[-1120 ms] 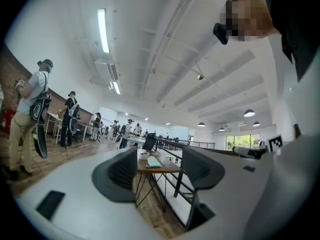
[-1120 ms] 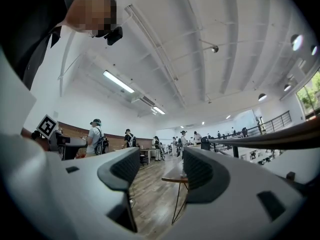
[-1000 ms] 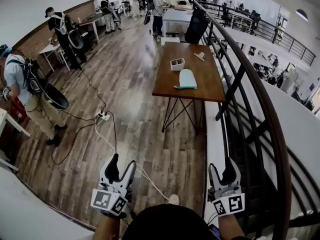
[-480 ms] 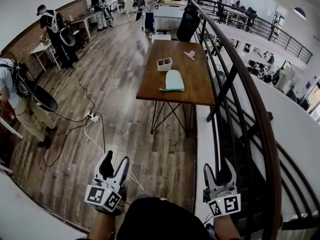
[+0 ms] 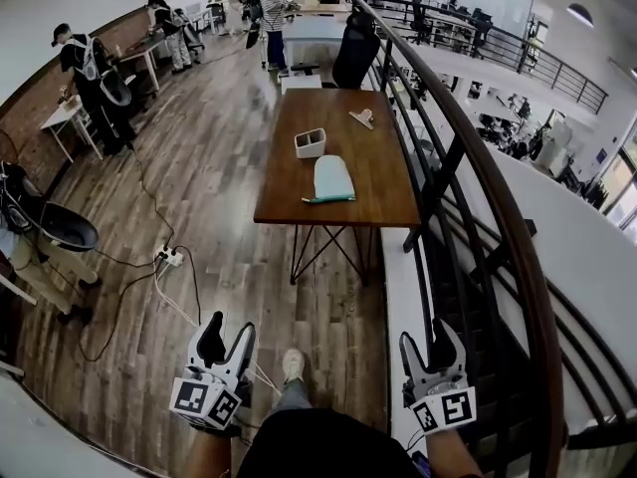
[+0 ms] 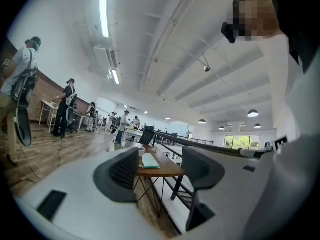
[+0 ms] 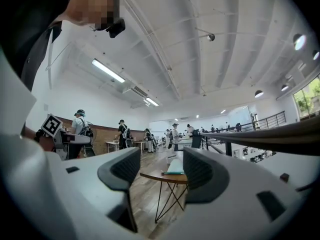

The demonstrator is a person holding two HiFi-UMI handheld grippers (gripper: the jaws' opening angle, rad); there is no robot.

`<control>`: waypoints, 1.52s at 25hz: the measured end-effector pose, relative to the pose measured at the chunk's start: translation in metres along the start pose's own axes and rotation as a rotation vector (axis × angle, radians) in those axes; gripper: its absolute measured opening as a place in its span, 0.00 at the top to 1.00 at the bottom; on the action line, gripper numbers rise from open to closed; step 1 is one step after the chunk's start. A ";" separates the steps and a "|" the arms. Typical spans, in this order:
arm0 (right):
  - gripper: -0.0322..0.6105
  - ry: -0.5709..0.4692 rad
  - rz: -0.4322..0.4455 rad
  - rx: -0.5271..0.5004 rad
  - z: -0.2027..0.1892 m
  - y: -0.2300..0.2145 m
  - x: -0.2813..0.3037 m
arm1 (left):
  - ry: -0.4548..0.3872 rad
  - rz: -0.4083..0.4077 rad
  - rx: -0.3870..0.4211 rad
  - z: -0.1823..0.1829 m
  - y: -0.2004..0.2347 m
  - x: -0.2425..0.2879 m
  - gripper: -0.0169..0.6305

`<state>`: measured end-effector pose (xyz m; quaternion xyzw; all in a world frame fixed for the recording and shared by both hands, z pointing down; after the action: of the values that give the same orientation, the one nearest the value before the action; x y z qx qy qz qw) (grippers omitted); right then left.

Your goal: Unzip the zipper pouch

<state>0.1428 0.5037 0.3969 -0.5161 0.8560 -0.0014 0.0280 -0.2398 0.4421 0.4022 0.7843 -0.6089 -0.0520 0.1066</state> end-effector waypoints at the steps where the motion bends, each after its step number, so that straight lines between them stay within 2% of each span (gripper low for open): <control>1: 0.56 0.004 -0.002 0.002 0.000 -0.005 0.010 | 0.003 -0.007 -0.004 0.001 0.003 0.013 0.55; 10: 0.56 -0.015 -0.030 -0.018 0.017 -0.037 0.106 | -0.005 -0.092 0.021 0.025 0.027 0.126 0.55; 22: 0.58 0.013 -0.024 -0.008 0.004 -0.058 0.229 | 0.038 -0.159 0.036 0.036 0.084 0.225 0.55; 32: 0.60 0.051 -0.062 0.019 -0.011 -0.072 0.260 | 0.099 -0.246 0.053 0.022 0.090 0.282 0.55; 38: 0.61 0.070 -0.064 0.024 -0.018 -0.102 0.273 | 0.108 -0.237 0.061 0.016 0.084 0.310 0.55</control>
<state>0.1051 0.2143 0.4056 -0.5426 0.8394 -0.0307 0.0040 -0.2434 0.1209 0.4211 0.8553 -0.5067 -0.0035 0.1084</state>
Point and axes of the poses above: the fingertips, and each gripper's own axes: x forward along the fingers, y to its left, z out of its top, the point moved 8 cm from there along -x, backward along the fingers, and after that the axes turned 12 degrees about z, right-handed, at the moved point
